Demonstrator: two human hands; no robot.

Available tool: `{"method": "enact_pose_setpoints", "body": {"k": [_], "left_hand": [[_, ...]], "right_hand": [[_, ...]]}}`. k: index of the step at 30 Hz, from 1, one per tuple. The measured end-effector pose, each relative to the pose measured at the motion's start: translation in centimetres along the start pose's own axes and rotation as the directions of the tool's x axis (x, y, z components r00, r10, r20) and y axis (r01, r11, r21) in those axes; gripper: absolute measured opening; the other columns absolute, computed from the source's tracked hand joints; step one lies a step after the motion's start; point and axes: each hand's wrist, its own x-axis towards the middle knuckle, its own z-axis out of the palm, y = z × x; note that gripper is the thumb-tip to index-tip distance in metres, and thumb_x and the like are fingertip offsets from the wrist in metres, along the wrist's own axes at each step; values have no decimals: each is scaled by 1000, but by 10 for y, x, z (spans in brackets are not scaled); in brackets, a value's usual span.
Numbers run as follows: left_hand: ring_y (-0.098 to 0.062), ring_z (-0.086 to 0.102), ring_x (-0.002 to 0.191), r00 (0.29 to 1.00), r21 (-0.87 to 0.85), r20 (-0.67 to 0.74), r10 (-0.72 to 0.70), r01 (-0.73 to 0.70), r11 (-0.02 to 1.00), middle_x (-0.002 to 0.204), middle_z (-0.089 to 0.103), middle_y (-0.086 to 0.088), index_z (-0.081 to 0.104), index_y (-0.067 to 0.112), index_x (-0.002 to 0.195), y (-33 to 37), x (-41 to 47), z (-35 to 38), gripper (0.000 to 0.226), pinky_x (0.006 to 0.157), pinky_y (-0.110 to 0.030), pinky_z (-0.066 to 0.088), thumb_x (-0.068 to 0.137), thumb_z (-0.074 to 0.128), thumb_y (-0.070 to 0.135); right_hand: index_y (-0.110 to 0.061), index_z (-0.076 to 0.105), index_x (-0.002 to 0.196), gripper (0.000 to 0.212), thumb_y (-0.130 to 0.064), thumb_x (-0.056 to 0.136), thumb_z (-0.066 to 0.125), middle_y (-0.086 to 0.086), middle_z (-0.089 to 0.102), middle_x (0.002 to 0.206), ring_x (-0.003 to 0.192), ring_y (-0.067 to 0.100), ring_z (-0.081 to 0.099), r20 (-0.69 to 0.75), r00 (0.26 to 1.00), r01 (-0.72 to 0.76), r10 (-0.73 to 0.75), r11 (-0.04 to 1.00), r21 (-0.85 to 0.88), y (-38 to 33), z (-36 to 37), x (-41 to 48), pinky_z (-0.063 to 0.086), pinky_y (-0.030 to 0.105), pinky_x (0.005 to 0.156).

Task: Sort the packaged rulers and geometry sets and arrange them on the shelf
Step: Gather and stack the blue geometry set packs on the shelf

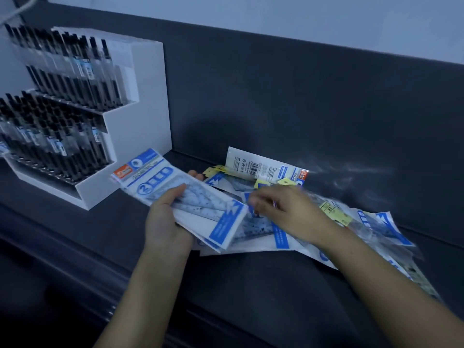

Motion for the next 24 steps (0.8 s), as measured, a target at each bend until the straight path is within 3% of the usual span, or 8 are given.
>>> {"method": "enact_pose_setpoints", "body": {"k": [4,6,9,13,17,19,21,24], "left_hand": [[-15,72,80,998,-10,-56,4,-4,1000,81,75,-9,64,7,98,16,3,-12,21,75,-42,57,95,45,15],[-14,72,75,997,-1,-68,21,-21,1000,79,75,-6,64,8,95,18,2,-15,21,70,-40,58,95,45,16],[-13,72,67,996,34,-78,50,-48,998,74,74,-3,69,10,82,19,0,-21,27,61,-35,59,94,45,16],[-12,72,69,993,71,-101,59,-52,996,73,74,-3,63,11,91,23,-6,-19,18,79,-38,52,94,46,17],[-11,72,73,991,72,-97,90,-83,994,77,75,-2,73,13,76,25,-6,-19,31,75,-36,55,93,47,15],[-10,72,73,987,77,-101,128,-120,990,76,75,-2,76,16,60,26,-8,-17,44,75,-36,56,93,47,15],[-11,72,79,981,67,-105,163,-157,985,77,75,-2,75,14,69,28,-13,-14,36,81,-37,53,92,47,14],[-13,68,95,972,66,-86,217,-211,975,80,74,-2,76,19,63,29,-19,-10,44,86,-37,50,93,45,14]], "right_hand": [[-26,43,137,77,-67,72,47,-7,43,140,126,9,35,253,967,93,-7,940,-329,8,15,-3,25,26,103],[-26,37,141,79,-67,75,50,-6,37,146,132,14,29,216,976,64,22,920,-386,10,19,0,20,28,105],[-26,55,127,63,-66,79,45,-3,54,127,119,21,43,116,989,134,-93,890,-436,9,19,1,22,29,95],[-23,68,101,67,-73,70,38,2,55,127,123,23,45,209,957,286,-200,771,-569,2,29,-2,18,35,103],[-23,71,68,43,-46,77,35,-7,66,81,89,18,62,168,928,358,-332,671,-649,-1,35,-1,25,39,103],[-23,68,63,35,-36,74,38,-10,63,68,78,16,61,143,920,370,-365,687,-626,0,33,-3,23,38,104],[-22,67,61,30,-31,71,40,-10,64,64,76,15,61,70,933,319,-353,723,-613,0,27,-5,23,34,104],[-16,66,60,27,-25,76,47,-5,66,63,69,17,62,-196,958,133,-209,931,-340,-8,12,-9,34,22,93]]}}
